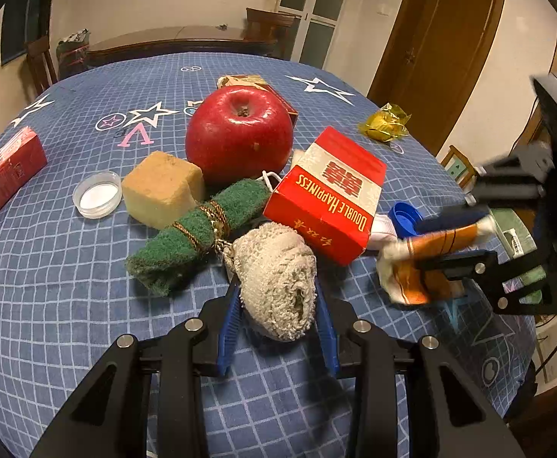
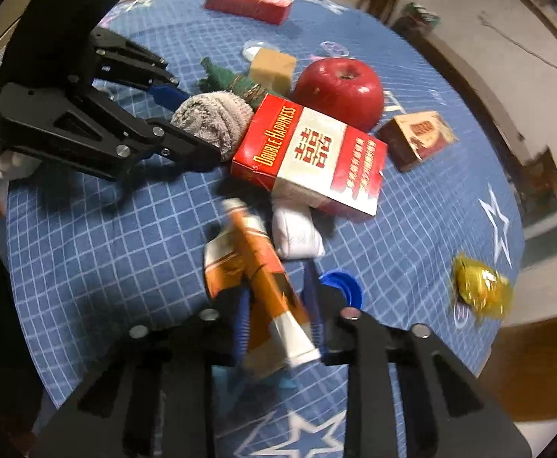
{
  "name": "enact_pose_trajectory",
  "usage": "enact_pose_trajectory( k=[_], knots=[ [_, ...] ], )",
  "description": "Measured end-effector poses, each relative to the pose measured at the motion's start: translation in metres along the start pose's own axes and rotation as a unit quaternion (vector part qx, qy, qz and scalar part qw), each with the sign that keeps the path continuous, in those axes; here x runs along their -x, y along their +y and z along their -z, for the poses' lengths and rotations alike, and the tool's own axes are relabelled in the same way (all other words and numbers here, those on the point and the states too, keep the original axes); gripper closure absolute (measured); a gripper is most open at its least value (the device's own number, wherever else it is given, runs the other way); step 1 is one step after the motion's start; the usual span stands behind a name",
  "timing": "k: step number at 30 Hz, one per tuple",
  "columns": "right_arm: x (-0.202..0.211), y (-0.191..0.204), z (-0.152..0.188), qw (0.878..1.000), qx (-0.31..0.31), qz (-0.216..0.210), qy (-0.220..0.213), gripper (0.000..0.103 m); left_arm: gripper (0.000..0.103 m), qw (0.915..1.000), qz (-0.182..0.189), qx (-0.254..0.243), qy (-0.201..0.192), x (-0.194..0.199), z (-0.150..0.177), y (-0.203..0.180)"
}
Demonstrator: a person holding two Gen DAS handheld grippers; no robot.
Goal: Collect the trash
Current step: 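Grasp the white scrubber ball with the left tool while the right tool grasps the orange-white tube, then carry the scrubber and orange-white tube with both tools over the green bin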
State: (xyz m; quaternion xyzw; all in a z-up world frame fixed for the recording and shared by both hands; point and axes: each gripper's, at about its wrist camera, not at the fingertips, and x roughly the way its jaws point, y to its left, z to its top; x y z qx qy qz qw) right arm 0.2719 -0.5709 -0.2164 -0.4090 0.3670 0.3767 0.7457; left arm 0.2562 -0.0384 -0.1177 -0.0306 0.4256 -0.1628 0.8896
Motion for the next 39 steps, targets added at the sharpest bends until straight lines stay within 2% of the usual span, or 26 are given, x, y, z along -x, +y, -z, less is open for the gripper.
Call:
enact_pose_trajectory(
  k=[4,7,11,15,21,26,39],
  knots=[
    [0.015,0.016,0.016,0.996,-0.075,0.03,-0.04,0.091,0.068,0.9999,-0.011,0.003,-0.011,0.005,0.004,-0.003],
    [0.029,0.023,0.025,0.984,-0.15,0.053,-0.078,0.091,0.069,0.9996,-0.018,0.007,-0.019,0.011,0.008,-0.005],
    [0.048,0.032,0.041,0.951,-0.263,0.092,-0.134,0.091,0.07,0.9986,-0.031,0.009,-0.043,0.025,0.015,-0.01],
    [0.057,0.04,0.051,0.92,-0.33,0.118,-0.175,0.091,0.07,0.9962,-0.049,0.0,-0.072,0.044,0.023,-0.023],
    [0.071,0.046,0.06,0.896,-0.363,0.151,-0.206,0.091,0.07,0.9917,-0.056,-0.017,-0.115,0.072,0.024,-0.053],
    [0.087,0.037,0.076,0.879,-0.387,0.176,-0.217,0.091,0.07,0.9894,-0.042,-0.035,-0.135,0.086,0.018,-0.082],
    [0.127,0.013,0.115,0.849,-0.415,0.232,-0.231,0.091,0.07,0.9854,-0.004,-0.074,-0.153,0.089,-0.002,-0.151]
  ],
)
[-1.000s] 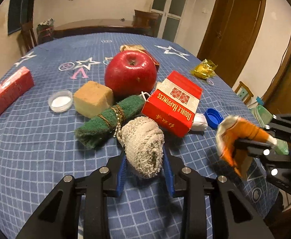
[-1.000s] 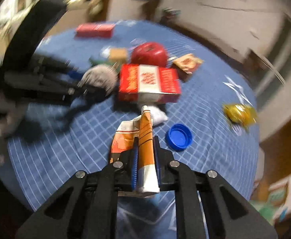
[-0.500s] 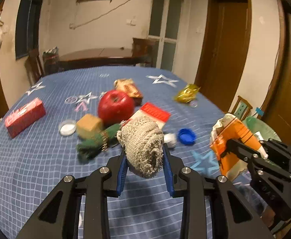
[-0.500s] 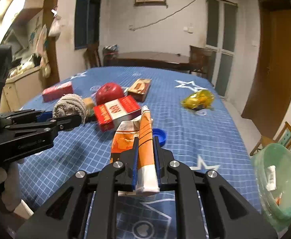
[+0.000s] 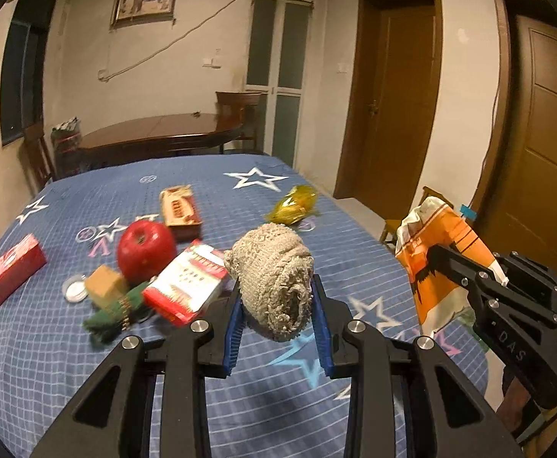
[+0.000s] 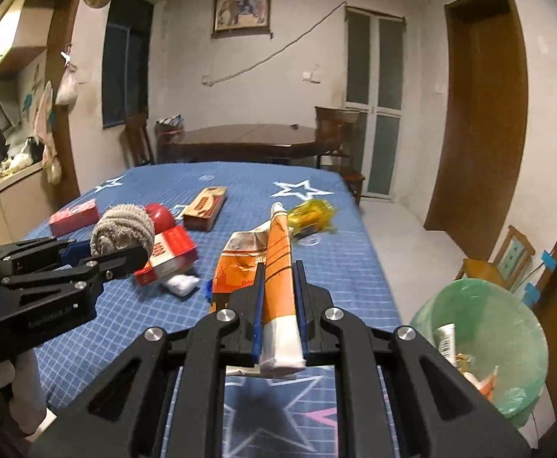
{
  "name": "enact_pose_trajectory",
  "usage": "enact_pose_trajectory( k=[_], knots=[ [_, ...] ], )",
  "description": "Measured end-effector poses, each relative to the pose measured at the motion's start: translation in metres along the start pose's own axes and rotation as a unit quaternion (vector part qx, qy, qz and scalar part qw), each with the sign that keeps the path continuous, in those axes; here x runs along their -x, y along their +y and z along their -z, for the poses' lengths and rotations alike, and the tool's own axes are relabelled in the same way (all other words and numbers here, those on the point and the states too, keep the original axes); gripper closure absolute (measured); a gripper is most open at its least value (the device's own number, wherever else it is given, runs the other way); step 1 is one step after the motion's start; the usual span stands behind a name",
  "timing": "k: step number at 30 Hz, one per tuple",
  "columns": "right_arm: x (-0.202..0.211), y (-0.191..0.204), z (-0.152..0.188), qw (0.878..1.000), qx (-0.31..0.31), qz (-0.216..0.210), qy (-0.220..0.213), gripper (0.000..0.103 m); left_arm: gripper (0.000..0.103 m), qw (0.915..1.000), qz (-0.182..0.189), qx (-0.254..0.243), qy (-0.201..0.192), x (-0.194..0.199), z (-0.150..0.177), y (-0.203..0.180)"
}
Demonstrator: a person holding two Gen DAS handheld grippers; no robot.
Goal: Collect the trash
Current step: 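Carry the scrubber and orange-white tube with both tools over the green bin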
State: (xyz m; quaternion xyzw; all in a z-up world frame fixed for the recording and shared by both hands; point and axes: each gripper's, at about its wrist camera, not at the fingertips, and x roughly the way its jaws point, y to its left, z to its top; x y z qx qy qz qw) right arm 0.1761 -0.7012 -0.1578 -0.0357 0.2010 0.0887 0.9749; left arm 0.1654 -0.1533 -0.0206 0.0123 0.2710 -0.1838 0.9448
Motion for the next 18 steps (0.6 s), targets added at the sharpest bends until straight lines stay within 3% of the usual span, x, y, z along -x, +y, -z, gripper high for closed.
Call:
enact_pose_trajectory(
  k=[18],
  knots=[
    [0.027,-0.088,-0.009,0.996,-0.021,0.083,0.0,0.091,0.07,0.9956,0.075,-0.054,-0.014,-0.027,-0.048,-0.1]
  ],
)
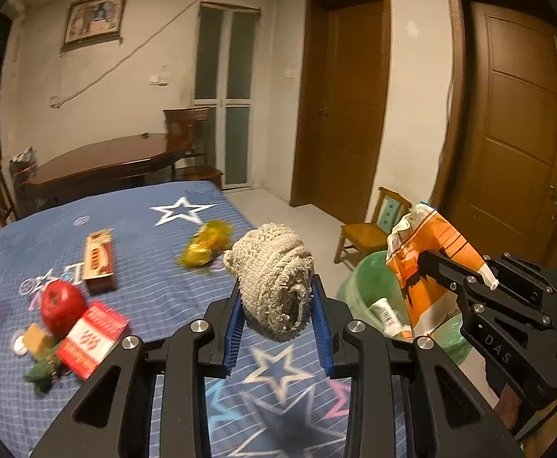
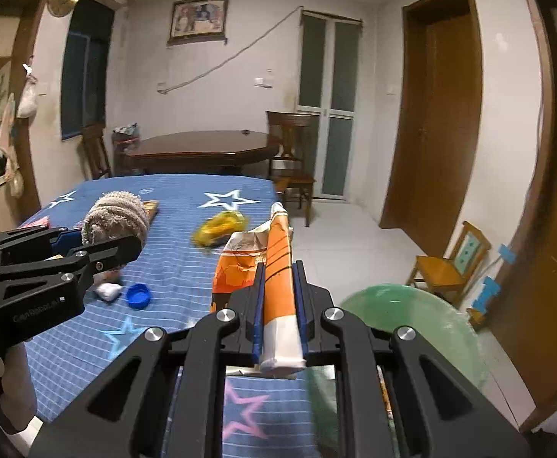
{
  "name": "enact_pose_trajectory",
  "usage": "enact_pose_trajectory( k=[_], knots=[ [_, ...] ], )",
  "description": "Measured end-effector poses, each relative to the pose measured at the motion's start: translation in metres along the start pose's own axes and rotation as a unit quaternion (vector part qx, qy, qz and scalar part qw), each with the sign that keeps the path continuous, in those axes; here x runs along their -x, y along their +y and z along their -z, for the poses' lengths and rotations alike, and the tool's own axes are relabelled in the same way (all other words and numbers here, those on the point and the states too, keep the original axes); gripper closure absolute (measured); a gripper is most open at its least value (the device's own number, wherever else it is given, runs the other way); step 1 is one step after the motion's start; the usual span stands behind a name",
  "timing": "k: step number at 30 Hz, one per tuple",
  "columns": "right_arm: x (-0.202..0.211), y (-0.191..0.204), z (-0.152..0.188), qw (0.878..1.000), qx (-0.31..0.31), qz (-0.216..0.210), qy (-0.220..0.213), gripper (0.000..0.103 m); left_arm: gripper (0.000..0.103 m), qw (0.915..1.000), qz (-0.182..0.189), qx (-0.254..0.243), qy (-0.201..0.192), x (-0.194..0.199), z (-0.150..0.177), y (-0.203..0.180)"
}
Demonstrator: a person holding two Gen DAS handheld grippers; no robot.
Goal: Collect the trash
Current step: 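Carry the scrubber and orange-white tube with both tools over the green bin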
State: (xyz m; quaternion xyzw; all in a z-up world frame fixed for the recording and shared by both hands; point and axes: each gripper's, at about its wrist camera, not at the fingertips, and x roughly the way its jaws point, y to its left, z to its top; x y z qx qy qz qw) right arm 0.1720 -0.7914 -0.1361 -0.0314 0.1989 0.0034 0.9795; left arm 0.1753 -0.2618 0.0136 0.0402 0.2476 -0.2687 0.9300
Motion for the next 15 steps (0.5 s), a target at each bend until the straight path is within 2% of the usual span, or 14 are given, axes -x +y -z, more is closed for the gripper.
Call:
enact_pose_trajectory(
  k=[15],
  knots=[
    [-0.007,-0.088,0.009,0.997,-0.034,0.065,0.038,0.091,0.07,0.9946,0.086,-0.048,0.034,-0.075,-0.019,-0.097]
  ],
)
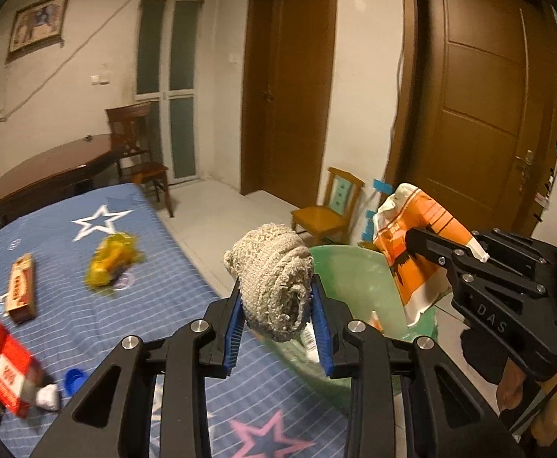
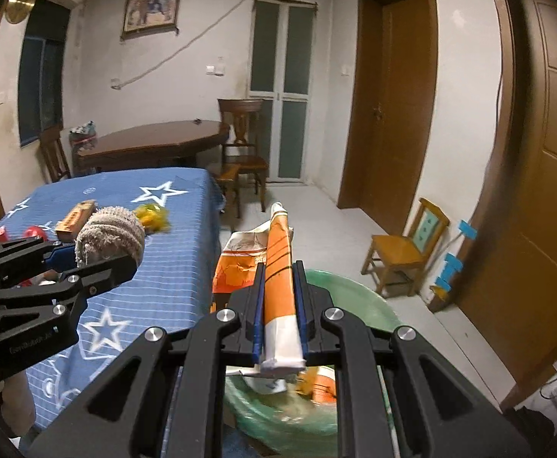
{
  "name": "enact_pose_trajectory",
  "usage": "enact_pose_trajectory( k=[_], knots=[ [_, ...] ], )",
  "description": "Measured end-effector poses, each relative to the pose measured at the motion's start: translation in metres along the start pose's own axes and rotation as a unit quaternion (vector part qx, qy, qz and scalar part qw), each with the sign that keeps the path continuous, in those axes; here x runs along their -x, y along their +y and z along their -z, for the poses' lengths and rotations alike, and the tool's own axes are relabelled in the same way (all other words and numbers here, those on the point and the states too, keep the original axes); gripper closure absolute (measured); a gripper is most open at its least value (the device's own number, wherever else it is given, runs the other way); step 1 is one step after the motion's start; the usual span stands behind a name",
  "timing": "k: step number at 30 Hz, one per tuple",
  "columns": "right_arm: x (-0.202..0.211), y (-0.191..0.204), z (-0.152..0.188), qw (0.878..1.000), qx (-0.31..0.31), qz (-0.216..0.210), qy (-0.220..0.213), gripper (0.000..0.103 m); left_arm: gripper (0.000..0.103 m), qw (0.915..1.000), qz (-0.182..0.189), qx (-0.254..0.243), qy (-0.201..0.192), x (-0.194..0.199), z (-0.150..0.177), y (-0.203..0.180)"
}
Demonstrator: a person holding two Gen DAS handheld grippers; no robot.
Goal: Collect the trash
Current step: 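Carry the scrubber and orange-white tube with both tools over the green bin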
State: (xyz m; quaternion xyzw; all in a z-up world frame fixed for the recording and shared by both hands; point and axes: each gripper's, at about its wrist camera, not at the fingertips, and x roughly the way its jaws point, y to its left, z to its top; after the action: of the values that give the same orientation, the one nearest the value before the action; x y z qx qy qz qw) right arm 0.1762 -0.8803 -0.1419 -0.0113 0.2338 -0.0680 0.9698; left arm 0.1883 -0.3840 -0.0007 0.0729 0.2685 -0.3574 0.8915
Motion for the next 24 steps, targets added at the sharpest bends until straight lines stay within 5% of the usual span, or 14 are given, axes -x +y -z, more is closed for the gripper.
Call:
enact_pose_trajectory(
  k=[12,24],
  knots=[
    [-0.041,-0.048,0.014,0.997,-0.024,0.018,0.068,0.091,0.07,0.9977,0.043,-0.024,0.047,-0.081,-0.007,-0.038],
    [-0.059,-0.069,0.026,0.995,-0.032,0.022,0.095,0.091,0.07,0.9961,0.047,-0.027,0.07,-0.125,0.003,-0.05]
  ],
)
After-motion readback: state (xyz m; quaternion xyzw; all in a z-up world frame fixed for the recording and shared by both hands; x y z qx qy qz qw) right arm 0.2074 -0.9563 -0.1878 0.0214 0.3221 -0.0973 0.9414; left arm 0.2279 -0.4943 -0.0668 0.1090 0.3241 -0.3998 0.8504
